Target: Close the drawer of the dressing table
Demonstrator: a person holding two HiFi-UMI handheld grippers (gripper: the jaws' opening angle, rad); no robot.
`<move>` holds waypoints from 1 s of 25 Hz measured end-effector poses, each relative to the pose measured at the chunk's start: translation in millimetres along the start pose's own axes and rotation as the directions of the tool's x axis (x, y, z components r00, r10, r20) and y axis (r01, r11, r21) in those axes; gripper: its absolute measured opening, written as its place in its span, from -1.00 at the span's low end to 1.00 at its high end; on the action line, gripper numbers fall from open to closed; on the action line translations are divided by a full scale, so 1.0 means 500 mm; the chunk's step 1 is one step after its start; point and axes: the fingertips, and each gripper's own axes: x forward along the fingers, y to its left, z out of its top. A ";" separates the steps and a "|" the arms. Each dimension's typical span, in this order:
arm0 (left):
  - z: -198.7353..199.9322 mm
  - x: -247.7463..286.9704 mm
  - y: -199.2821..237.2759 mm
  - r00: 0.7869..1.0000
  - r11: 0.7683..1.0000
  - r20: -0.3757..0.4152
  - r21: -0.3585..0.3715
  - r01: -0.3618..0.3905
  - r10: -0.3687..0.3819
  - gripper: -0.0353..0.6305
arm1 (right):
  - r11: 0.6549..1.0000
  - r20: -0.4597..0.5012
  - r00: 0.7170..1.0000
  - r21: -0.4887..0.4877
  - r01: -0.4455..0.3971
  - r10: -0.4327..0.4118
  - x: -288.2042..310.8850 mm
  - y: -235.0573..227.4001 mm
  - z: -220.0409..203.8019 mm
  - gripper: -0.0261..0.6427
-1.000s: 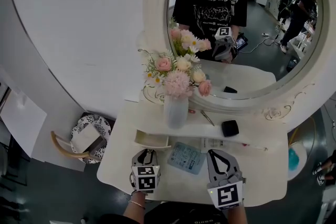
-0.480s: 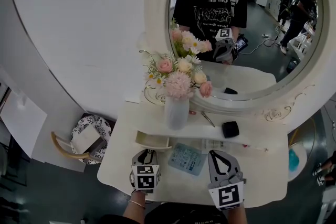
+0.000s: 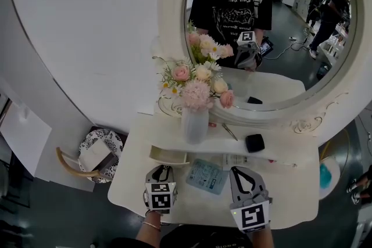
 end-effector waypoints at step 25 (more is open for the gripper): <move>0.013 0.020 0.004 1.000 1.000 0.004 0.013 0.003 -0.003 -0.59 | 1.000 -0.013 1.000 0.017 0.015 -0.014 0.016 -0.010 -0.009 -0.89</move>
